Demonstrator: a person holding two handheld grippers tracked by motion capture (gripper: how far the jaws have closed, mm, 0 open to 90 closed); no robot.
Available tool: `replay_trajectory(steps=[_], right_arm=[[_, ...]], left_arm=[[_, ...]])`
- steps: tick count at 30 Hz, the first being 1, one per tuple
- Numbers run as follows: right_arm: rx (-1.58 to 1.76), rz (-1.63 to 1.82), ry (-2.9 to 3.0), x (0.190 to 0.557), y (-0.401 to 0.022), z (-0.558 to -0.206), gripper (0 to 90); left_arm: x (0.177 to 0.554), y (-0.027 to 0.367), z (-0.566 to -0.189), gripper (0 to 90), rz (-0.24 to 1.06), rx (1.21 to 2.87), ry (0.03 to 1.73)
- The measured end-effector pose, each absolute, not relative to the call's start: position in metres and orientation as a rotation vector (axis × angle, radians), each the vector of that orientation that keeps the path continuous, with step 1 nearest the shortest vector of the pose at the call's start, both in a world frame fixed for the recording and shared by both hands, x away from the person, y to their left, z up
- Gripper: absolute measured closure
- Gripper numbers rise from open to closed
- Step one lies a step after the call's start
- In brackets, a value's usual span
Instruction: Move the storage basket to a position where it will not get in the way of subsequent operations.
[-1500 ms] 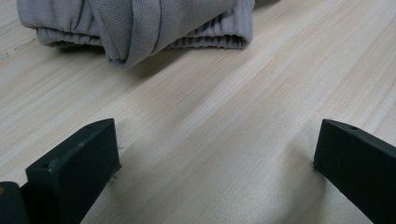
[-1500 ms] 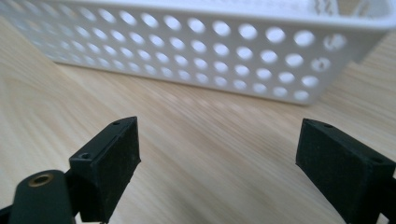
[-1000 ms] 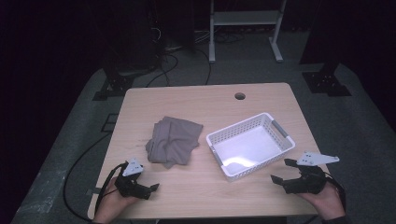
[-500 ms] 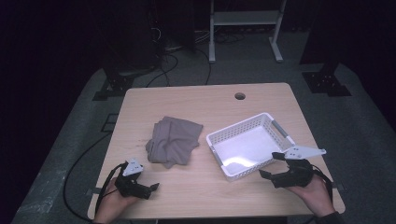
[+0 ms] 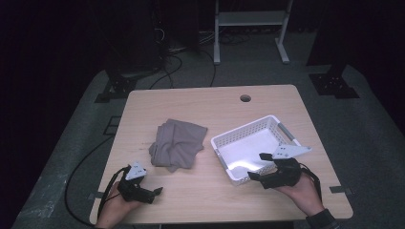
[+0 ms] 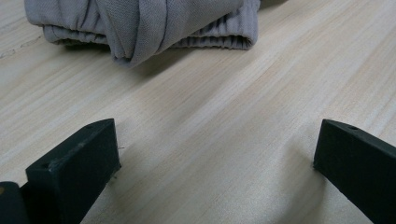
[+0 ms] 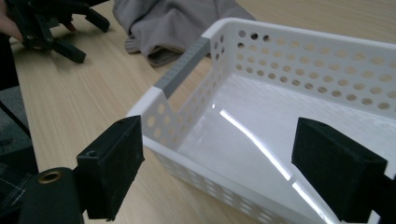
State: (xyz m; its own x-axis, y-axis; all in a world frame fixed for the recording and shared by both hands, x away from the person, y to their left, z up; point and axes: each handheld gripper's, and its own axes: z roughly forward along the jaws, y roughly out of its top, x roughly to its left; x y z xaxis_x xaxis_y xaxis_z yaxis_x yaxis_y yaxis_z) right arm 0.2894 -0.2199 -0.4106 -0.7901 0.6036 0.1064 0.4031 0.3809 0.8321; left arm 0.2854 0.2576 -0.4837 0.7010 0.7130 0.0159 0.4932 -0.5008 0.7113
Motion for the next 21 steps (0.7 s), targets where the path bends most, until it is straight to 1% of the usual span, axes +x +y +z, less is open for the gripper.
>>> replay_trajectory(steps=[6, 13, 21], right_arm=[[0.853, 1.394, 2.462, 0.293, -0.200, -0.406, 25.9], [0.804, 1.387, 2.523, 0.298, -0.177, -0.408, 32.6], [0.783, 1.362, 2.591, 0.306, -0.160, -0.412, 44.1]], left_arm=[[0.285, 0.257, -0.484, 0.0, 0.403, 2.204, 0.917], [0.285, 0.257, -0.484, 0.0, 0.403, 2.204, 0.918], [0.285, 0.257, -0.484, 0.0, 0.406, 2.203, 0.923]])
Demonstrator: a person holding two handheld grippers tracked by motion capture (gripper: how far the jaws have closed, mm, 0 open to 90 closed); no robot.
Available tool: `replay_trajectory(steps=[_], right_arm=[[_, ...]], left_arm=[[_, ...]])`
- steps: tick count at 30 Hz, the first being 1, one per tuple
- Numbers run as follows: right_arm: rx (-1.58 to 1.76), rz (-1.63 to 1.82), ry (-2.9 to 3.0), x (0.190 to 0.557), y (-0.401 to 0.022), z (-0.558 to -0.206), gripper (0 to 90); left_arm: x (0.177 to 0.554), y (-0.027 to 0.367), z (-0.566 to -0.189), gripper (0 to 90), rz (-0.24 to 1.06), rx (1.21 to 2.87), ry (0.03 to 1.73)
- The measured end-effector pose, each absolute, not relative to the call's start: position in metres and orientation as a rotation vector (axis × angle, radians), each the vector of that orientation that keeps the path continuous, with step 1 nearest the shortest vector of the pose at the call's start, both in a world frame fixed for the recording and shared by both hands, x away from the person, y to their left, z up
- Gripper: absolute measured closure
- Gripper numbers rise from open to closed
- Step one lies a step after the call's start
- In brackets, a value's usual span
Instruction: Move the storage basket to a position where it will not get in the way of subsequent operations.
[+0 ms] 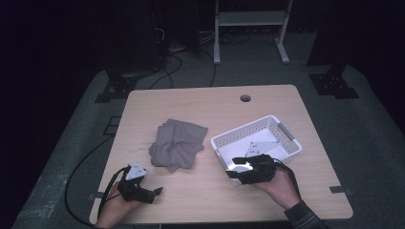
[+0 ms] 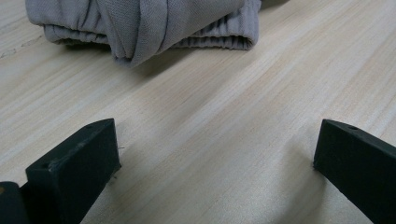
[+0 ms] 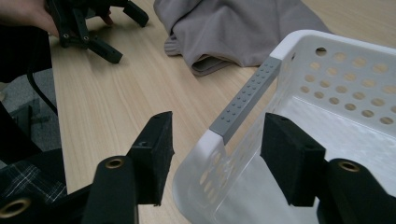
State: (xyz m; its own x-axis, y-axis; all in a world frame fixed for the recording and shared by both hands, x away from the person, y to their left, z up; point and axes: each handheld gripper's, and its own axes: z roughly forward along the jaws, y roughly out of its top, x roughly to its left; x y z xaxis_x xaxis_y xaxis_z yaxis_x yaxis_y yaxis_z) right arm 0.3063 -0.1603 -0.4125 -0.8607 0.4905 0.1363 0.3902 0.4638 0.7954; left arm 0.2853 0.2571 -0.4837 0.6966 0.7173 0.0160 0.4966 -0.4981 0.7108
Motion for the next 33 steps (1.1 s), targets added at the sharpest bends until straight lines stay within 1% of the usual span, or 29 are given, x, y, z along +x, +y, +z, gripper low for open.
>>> replay_trajectory(steps=[9, 10, 21, 33], right_arm=[[0.785, 1.284, 2.624, 0.311, -0.152, -0.417, 57.6], [0.791, 1.284, 2.631, 0.311, -0.151, -0.416, 60.1], [0.795, 1.220, 2.652, 0.307, -0.144, -0.415, 65.0], [0.810, 1.216, 2.655, 0.309, -0.149, -0.412, 74.1]], left_arm=[[0.285, 0.257, -0.484, 0.0, 0.407, 2.202, 0.926], [0.285, 0.257, -0.484, 0.0, 0.407, 2.202, 0.927], [0.285, 0.256, -0.484, 0.0, 0.409, 2.200, 0.931], [0.285, 0.256, -0.484, 0.0, 0.410, 2.200, 0.933]])
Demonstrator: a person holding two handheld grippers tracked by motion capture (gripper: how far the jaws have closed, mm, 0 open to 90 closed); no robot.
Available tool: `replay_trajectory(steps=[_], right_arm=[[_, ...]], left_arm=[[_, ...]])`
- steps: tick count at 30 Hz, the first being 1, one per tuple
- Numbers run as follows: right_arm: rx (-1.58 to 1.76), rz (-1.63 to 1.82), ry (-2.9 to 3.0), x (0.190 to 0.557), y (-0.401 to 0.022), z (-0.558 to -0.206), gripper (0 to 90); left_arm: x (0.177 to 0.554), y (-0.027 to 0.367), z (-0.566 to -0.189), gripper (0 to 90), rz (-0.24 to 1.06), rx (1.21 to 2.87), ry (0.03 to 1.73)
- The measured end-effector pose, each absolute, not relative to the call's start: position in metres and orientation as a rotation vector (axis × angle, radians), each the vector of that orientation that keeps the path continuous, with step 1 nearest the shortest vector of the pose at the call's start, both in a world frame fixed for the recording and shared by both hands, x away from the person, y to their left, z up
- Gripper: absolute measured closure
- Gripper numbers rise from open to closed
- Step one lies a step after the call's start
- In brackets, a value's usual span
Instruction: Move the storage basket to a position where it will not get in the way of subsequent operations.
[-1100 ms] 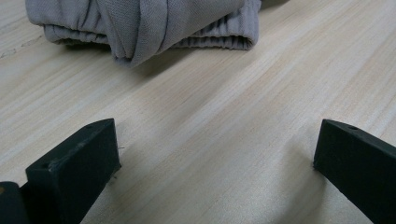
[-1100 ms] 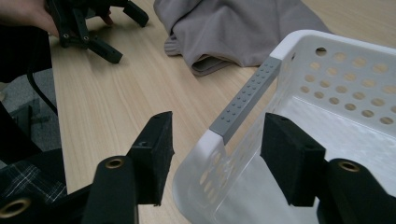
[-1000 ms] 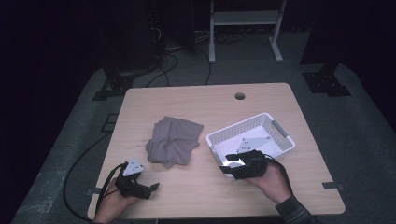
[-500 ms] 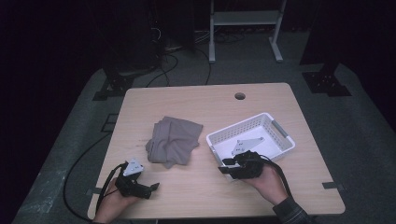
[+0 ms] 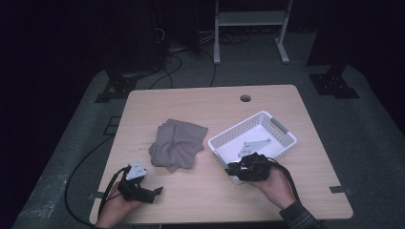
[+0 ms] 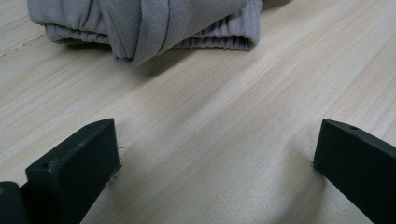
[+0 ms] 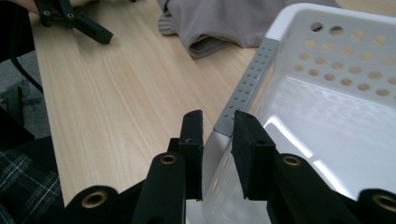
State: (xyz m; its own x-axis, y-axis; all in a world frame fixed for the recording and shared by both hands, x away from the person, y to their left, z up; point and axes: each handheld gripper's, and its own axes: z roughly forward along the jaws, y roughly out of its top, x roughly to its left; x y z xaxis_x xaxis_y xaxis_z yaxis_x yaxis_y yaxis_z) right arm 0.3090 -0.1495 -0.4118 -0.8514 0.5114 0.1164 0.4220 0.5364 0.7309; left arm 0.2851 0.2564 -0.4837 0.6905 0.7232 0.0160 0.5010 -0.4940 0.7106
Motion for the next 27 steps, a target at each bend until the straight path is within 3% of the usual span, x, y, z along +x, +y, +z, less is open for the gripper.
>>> replay_trajectory(steps=[7, 15, 18, 27], right_arm=[[0.804, 1.136, 2.634, 0.312, -0.164, -0.408, 78.6], [0.784, 1.105, 2.639, 0.315, -0.181, -0.406, 77.6], [0.793, 1.136, 2.613, 0.314, -0.185, -0.401, 63.0], [0.954, 1.129, 2.411, 0.315, -0.214, -0.377, 49.7]], left_arm=[[0.285, 0.256, -0.484, 0.0, 0.410, 2.200, 0.933], [0.285, 0.256, -0.484, 0.0, 0.410, 2.199, 0.933], [0.285, 0.256, -0.484, 0.0, 0.410, 2.199, 0.933], [0.285, 0.256, -0.484, 0.0, 0.410, 2.196, 0.934]])
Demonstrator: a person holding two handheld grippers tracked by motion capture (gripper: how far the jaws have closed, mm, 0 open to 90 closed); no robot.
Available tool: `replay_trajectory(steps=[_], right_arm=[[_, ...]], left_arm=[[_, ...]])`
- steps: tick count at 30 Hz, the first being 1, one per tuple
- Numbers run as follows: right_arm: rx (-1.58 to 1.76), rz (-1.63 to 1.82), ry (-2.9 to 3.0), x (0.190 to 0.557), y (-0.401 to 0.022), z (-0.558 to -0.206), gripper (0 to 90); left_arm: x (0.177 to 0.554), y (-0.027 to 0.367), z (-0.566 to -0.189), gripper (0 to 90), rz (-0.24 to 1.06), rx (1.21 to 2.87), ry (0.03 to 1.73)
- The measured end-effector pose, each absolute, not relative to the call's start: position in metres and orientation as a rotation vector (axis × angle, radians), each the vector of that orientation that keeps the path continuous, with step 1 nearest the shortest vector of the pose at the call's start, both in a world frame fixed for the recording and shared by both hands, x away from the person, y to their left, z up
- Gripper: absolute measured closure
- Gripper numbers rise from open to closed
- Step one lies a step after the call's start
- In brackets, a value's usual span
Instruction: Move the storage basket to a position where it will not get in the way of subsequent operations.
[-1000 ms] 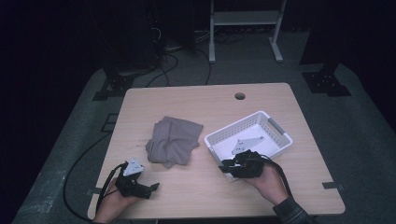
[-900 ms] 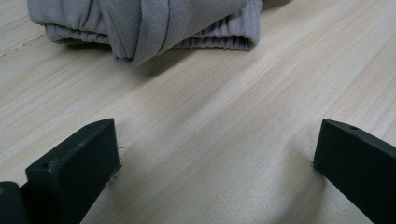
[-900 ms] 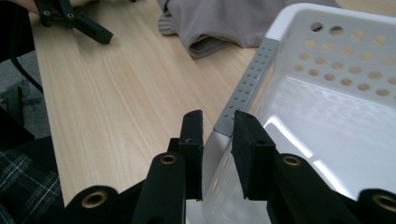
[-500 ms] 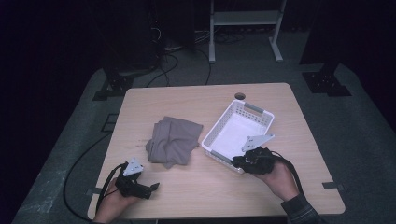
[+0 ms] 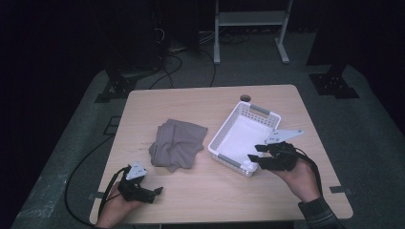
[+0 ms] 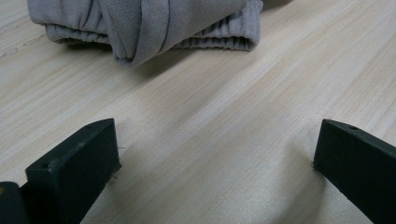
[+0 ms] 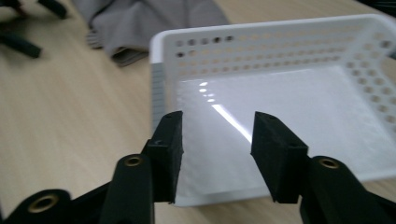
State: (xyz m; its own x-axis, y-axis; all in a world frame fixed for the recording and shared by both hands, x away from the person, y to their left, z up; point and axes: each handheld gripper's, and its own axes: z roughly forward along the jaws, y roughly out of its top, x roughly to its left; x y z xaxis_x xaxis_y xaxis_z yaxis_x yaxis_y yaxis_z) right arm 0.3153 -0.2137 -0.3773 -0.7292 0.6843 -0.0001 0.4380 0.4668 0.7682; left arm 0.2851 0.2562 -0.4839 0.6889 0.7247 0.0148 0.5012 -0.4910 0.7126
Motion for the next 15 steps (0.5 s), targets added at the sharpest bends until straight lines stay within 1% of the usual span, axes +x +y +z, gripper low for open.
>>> replay_trajectory(steps=[2, 3, 7, 10, 15], right_arm=[[1.024, 1.093, 2.357, 0.318, -0.222, -0.377, 43.7], [1.054, 1.077, 2.323, 0.320, -0.225, -0.378, 42.2], [1.134, 1.053, 2.256, 0.329, -0.237, -0.386, 38.5], [1.175, 1.034, 2.222, 0.333, -0.242, -0.394, 34.0], [1.253, 1.030, 2.181, 0.339, -0.248, -0.403, 31.2]], left_arm=[[0.285, 0.256, -0.484, 0.0, 0.411, 2.198, 0.933], [0.285, 0.256, -0.484, 0.0, 0.411, 2.199, 0.933], [0.285, 0.256, -0.484, 0.0, 0.411, 2.198, 0.935], [0.285, 0.256, -0.484, 0.0, 0.410, 2.196, 0.937], [0.286, 0.256, -0.484, 0.0, 0.411, 2.197, 0.936]])
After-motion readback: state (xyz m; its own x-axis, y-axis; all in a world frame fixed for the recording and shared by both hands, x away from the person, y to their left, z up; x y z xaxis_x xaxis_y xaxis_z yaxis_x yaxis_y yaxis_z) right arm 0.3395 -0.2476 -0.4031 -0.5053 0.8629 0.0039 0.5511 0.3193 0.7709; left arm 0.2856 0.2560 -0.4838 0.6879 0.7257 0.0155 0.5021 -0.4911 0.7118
